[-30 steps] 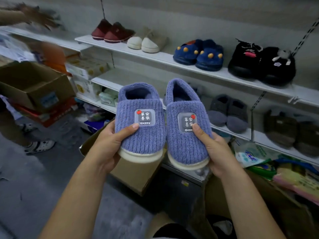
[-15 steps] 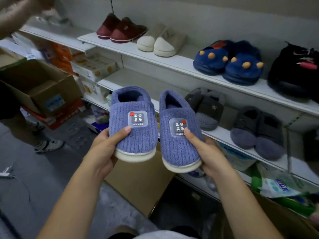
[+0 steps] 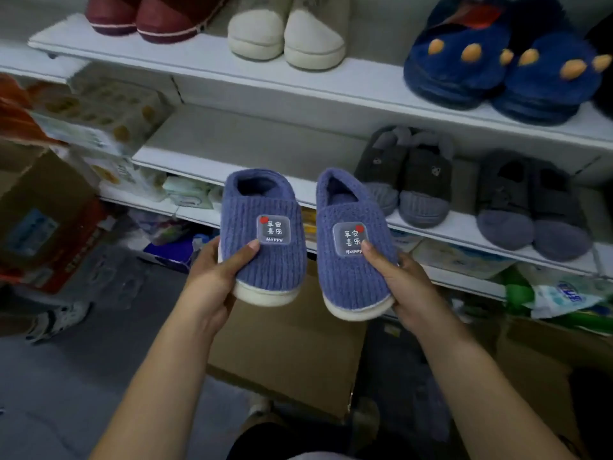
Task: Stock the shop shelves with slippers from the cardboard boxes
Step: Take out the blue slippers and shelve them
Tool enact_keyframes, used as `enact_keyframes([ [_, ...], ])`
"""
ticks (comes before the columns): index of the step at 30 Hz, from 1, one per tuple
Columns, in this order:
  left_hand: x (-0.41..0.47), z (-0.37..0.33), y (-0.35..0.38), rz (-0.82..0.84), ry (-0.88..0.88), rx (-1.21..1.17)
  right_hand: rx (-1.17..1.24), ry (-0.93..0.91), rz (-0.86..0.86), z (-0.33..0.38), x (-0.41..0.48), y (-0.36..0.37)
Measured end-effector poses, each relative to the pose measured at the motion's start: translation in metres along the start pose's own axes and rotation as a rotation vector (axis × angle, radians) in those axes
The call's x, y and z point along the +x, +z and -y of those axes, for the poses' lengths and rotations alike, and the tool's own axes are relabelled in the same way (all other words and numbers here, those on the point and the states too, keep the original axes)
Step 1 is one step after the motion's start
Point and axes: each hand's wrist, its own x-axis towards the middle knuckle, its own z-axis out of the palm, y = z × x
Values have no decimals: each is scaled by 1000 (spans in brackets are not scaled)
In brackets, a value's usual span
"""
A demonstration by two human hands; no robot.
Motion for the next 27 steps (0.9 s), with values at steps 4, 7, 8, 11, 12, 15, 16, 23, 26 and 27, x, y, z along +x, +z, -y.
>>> enact_keyframes([
  [4, 75, -29, -31, 86, 7, 49, 22, -7, -103, -2, 30, 56],
  [7, 130, -44, -45, 124, 43, 99, 27, 1, -148, 1, 56, 92],
  [8, 148, -48, -48, 126, 57, 117, 14, 1, -151, 4, 65, 102],
  [11, 197, -59, -50, 124, 69, 133, 2, 21, -146, 19, 97, 124],
  [12, 213, -62, -49, 118, 64, 136, 24, 37, -146, 25, 111, 131],
  [15, 260, -67, -45, 149, 57, 85, 177, 39, -112, 43, 156, 146],
  [16, 274, -67, -42, 168, 59, 93, 209, 36, -117, 47, 167, 151],
  [23, 321, -28, -63, 304, 171, 598, -341, -29, -346, -4, 206, 159],
  [26, 322, -15, -70, 361, 337, 795, -538, -74, -386, -17, 206, 160],
  [27, 321, -13, -70, 378, 381, 813, -573, -92, -392, -19, 208, 160],
])
